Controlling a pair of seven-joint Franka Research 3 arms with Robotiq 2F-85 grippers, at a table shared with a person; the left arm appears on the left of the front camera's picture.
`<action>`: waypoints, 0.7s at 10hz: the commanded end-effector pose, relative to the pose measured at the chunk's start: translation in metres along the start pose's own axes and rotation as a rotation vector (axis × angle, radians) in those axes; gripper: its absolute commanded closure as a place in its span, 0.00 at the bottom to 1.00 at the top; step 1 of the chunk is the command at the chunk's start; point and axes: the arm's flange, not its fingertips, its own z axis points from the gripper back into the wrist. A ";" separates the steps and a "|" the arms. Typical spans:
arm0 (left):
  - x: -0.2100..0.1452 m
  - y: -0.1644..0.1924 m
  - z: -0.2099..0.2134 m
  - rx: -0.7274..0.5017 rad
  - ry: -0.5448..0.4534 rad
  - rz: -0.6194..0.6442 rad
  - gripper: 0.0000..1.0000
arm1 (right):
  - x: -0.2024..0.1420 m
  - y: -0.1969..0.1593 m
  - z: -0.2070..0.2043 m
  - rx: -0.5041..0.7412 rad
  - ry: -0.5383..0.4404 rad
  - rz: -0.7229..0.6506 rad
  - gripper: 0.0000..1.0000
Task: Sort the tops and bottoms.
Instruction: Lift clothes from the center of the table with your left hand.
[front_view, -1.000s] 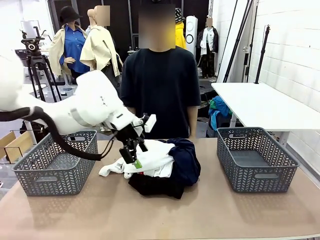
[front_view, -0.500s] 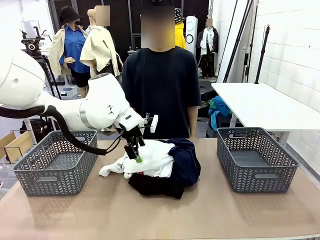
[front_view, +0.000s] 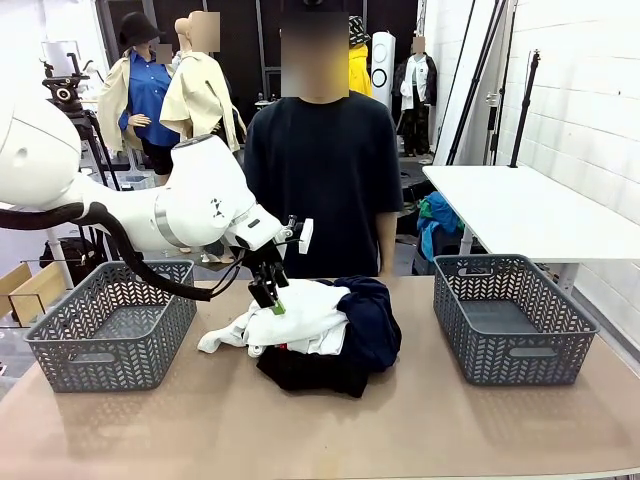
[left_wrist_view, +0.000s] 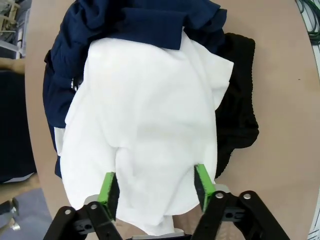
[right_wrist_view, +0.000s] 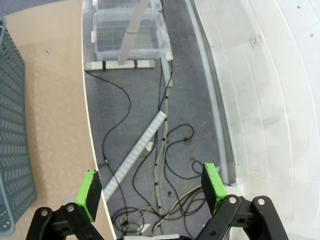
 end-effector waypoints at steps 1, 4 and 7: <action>-0.003 -0.001 0.006 -0.018 -0.009 0.026 0.78 | 0.001 0.000 0.000 -0.001 0.002 0.005 0.00; -0.005 -0.002 0.000 -0.035 -0.002 0.027 1.00 | 0.001 0.000 0.000 -0.001 0.002 0.005 0.00; -0.004 -0.003 0.001 -0.057 -0.007 0.028 1.00 | 0.001 0.000 0.000 -0.001 0.002 0.005 0.00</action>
